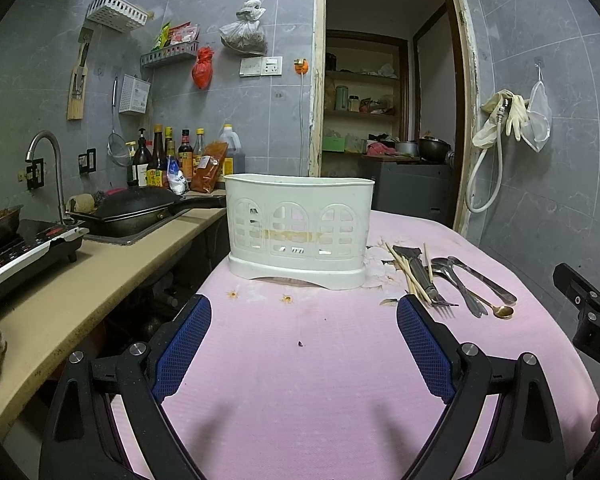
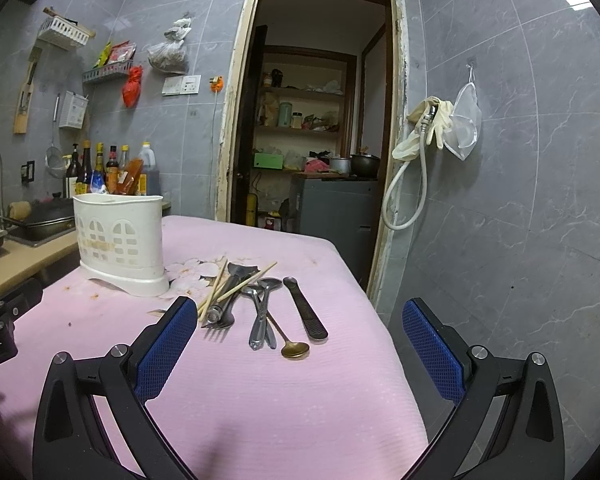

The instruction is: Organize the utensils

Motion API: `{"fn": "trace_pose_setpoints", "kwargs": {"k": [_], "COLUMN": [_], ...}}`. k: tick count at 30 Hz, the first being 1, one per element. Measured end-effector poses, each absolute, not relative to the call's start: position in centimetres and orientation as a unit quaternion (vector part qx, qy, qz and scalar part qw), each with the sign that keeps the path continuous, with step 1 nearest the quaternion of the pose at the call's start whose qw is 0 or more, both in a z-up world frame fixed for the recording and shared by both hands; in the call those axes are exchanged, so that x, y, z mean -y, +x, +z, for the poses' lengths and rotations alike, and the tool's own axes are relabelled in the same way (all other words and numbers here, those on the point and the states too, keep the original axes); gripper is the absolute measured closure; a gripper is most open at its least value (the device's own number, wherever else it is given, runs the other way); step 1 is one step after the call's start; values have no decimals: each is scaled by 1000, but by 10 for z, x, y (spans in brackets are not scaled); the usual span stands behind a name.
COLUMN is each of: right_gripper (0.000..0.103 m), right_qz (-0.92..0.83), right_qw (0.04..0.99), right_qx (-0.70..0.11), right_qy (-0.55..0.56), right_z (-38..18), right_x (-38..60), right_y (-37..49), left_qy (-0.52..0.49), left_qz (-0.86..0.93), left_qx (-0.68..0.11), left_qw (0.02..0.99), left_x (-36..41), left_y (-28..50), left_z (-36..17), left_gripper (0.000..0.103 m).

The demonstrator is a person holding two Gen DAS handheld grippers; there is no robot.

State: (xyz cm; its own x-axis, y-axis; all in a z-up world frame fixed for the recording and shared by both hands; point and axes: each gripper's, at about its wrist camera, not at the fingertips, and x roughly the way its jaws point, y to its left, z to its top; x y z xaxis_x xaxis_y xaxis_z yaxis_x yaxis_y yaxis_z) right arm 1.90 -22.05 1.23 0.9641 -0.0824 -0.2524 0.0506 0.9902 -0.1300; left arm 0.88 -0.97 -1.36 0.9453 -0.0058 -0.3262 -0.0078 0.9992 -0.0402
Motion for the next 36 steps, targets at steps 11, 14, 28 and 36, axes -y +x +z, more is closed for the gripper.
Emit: {"fn": "trace_pose_setpoints", "kwargs": {"k": [11,14,28,36], "right_gripper": [0,0,0,0], "right_qz": [-33,-33,-33,-32], "right_qw": [989,989,989,989], "right_qx": [-131,-132,-133,-134], "right_qy": [-61,-60,-60,-60], "right_z": [12,13,12,11], "right_x": [220,221,221,221], "right_y": [20,20,21,21], "left_qy": [-20,-20,-21,-20], "left_qz": [0,-1,-2,-1], "left_qx": [-166,-167,-168,-169], "left_qw": [986,986,986,985], "left_x": [11,12,15,15], "left_y": [10,10,11,11], "left_z": [-15,-16,-17,-17], "left_gripper": [12,12,12,12]}}
